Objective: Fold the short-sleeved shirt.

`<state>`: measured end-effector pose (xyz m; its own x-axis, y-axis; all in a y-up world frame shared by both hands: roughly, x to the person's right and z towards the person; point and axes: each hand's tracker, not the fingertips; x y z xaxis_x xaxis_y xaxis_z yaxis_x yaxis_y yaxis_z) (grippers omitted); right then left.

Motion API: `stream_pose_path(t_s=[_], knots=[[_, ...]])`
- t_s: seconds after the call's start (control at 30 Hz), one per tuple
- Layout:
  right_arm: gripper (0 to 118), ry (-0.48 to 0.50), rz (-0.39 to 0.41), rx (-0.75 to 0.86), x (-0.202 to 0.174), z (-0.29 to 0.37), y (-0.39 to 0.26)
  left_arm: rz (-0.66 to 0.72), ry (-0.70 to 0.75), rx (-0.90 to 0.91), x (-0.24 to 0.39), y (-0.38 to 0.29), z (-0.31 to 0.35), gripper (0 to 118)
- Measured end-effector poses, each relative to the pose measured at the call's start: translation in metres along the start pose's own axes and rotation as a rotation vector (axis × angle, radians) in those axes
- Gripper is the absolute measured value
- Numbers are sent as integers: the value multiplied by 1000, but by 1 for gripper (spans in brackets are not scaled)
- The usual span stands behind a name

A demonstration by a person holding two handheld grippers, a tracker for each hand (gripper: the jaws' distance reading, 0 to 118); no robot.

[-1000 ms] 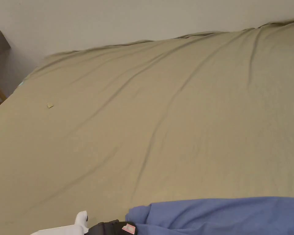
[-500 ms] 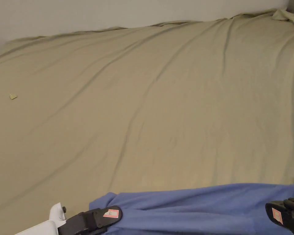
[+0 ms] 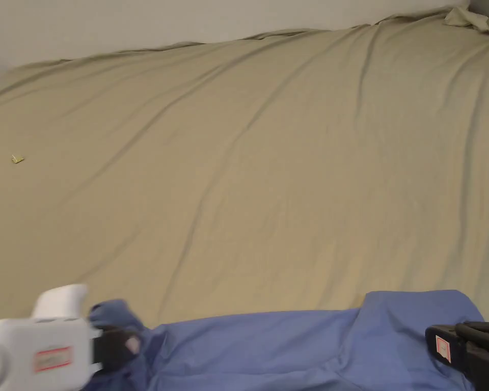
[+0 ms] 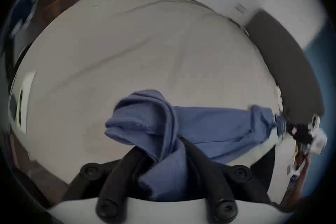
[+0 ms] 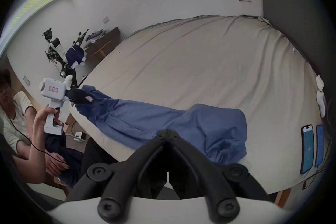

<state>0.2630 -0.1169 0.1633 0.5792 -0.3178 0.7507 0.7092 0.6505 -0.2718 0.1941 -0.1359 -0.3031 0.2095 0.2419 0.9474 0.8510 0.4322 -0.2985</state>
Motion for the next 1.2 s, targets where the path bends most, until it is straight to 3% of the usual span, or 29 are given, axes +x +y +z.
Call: stream_pose_path(t_s=[0.13, 0.2, 0.27, 0.3, 0.47, 0.5, 0.53, 0.57, 0.6, 0.7, 0.87, 0.9, 1.03, 1.07, 1.17, 1.2], knots=[[2, -1, -27, 23, 15, 12, -10, -137, -213, -205, 86, 24, -80, 10], [2, -9, -56, 36, 23, 19, -16, -93, -312, -320, 104, 29, -111, 13], [2, -14, -88, 54, 32, 26, -23, -51, -395, -367, 106, 31, -124, 69], [2, -14, -103, 56, 36, 29, -26, -30, -404, -385, 104, 32, -120, 80], [2, -23, -140, 41, 51, 31, -36, -117, -153, -180, 65, 40, -14, 81], [2, -23, -139, 37, 52, 30, -37, -118, -52, -140, 57, 40, 3, 81], [2, -22, -138, 36, 53, 29, -38, -107, 25, -109, 54, 39, 12, 68], [2, -18, -139, 36, 53, 28, -38, -108, 99, -57, 52, 37, 15, 30], [2, -11, -141, 39, 53, 27, -38, -145, 127, -34, 50, 34, 10, 0], [2, -3, -136, 45, 51, 27, -37, -57, 97, -107, 66, 31, -34, 0], [2, -19, -122, 48, 49, 33, -36, -201, -16, -266, 160, 13, -129, 0], [2, -27, -121, 46, 50, 34, -36, -241, -28, -320, 182, 9, -149, 0], [2, -53, -133, 44, 53, 40, -38, -605, 229, -314, 248, 0, -152, 0], [2, -54, -141, 47, 55, 41, -39, -637, 203, -293, 251, 2, -143, 0], [2, -52, -162, 43, 61, 38, -39, -546, -72, -287, 257, 13, -113, 0], [2, -64, -162, 39, 61, 37, -38, -515, -222, -286, 254, 18, -99, 0]])
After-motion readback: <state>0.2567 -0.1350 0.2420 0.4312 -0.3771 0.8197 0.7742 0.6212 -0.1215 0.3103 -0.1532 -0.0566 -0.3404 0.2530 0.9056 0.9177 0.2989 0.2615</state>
